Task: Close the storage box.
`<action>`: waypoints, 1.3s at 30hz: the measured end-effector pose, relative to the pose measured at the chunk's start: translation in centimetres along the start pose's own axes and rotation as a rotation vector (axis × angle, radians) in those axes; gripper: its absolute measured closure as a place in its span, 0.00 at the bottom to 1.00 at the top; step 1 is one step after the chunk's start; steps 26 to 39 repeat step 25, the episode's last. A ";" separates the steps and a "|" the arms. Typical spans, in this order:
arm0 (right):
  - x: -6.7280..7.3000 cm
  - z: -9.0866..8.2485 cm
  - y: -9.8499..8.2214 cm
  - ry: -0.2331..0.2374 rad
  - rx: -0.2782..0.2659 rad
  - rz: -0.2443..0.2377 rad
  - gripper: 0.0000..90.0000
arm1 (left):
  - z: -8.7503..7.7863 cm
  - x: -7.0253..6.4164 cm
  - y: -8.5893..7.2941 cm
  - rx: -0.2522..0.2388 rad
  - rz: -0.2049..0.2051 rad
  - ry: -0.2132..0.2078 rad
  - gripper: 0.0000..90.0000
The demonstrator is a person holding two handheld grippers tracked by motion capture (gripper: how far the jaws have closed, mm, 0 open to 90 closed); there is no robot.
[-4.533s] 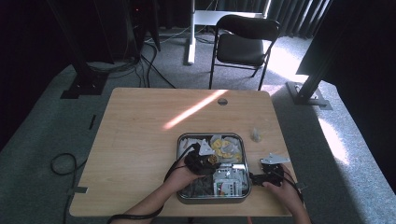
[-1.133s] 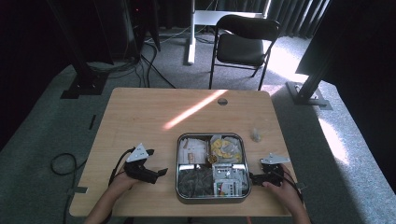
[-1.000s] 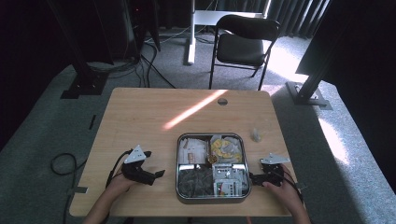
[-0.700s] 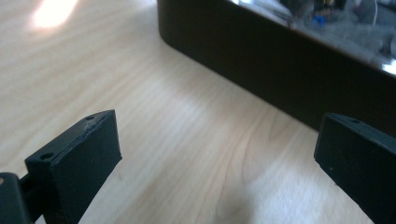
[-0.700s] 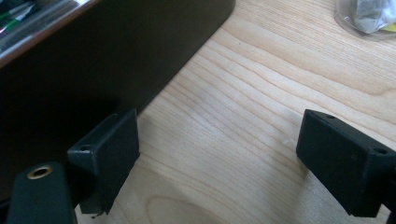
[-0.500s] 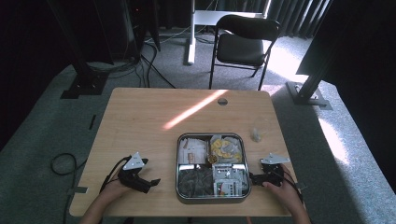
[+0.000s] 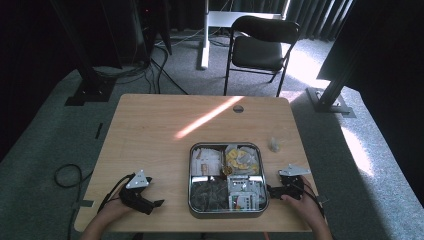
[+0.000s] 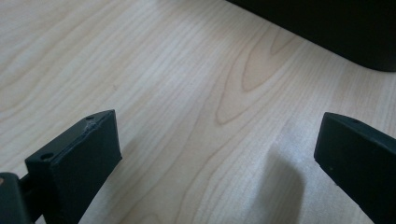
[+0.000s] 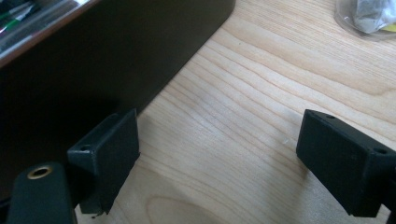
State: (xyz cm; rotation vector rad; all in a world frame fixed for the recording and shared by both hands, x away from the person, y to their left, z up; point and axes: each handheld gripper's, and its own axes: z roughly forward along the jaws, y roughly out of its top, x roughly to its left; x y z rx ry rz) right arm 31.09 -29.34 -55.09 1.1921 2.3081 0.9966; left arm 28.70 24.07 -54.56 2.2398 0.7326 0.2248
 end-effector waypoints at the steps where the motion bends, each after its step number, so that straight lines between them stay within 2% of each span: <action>1: 0.0 0.0 0.0 0.000 0.000 0.000 0.14 | 0.0 -0.1 0.0 0.006 0.002 -0.003 0.01; 7: 0.0 0.0 0.0 0.000 0.000 -0.002 0.14 | 0.4 -0.8 0.1 0.049 0.058 0.054 0.01; 39: 0.0 0.0 0.0 0.000 -0.001 0.001 0.14 | 0.5 -0.9 0.2 0.047 0.047 0.063 0.01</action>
